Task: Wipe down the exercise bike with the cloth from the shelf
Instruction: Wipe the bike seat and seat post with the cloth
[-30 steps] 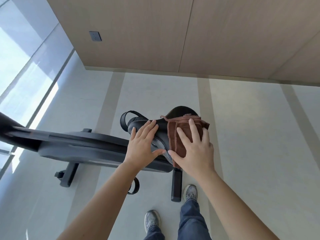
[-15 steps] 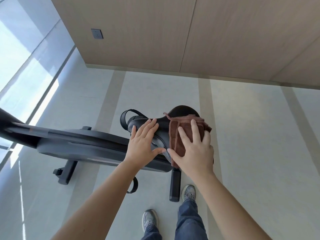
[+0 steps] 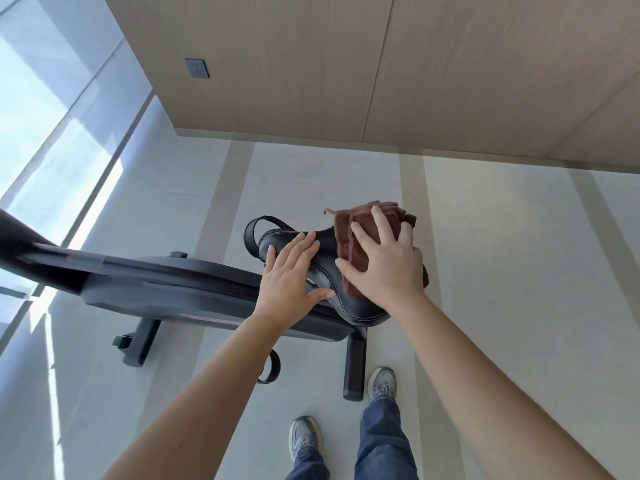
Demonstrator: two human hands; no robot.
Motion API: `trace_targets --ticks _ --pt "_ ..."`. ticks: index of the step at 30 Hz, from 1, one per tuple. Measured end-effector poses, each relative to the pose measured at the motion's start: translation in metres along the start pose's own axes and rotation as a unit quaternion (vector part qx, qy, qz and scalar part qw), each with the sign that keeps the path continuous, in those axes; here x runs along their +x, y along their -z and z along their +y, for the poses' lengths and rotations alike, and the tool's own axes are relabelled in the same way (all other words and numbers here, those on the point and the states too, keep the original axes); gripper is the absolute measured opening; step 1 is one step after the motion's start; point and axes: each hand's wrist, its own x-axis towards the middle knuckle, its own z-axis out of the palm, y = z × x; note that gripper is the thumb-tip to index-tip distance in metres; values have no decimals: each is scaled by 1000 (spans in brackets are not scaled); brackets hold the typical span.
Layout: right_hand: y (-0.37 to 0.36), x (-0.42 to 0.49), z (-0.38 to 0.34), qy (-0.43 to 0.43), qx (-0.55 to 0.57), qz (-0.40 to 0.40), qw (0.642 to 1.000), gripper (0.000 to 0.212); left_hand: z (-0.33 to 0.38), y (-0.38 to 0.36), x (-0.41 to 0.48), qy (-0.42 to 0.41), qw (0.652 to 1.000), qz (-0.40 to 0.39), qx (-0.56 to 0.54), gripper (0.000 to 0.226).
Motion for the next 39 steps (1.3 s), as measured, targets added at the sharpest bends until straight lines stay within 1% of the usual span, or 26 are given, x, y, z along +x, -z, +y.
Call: trace_targets --ticks 3,5,7,10,12,14,16,22,27,31,35,39 --pt "2 -36 -1 11 -9 5 1000 67 -1 -1 -1 -2 1000 3 3 86" --pt "4 -41 -1 7 -12 -21 1000 71 -1 -1 0 -3 1000 1 8 86" --pt "7 -35 -2 -14 12 -46 999 73 0 -1 0 -4 1000 0 6 85" --pt "14 -16 -8 -56 40 -17 997 75 1 0 1 -2 1000 -4 -2 85" --pt "14 -4 -13 -76 29 -22 996 77 1 0 0 -1 1000 -8 1 84" --pt "11 5 -17 -83 -16 -58 995 80 1 1 0 -1 1000 -10 2 84" --pt "8 7 -18 -79 -54 -75 993 80 1 1 1 -3 1000 -7 -1 84" --pt "6 -3 -15 -78 -36 -29 996 66 0 0 0 -2 1000 -5 -13 83" --pt "9 -12 -13 -77 -1 33 996 48 2 7 -1 -3 999 -32 -8 82" --pt "11 -18 -7 -61 45 69 995 37 7 18 1 0 999 -42 -35 74" --pt "14 -25 1 -45 77 85 992 33 19 32 0 3 998 2 -58 58" --pt "20 -33 11 -59 105 93 988 32 38 44 -2 -56 998 29 -18 50"
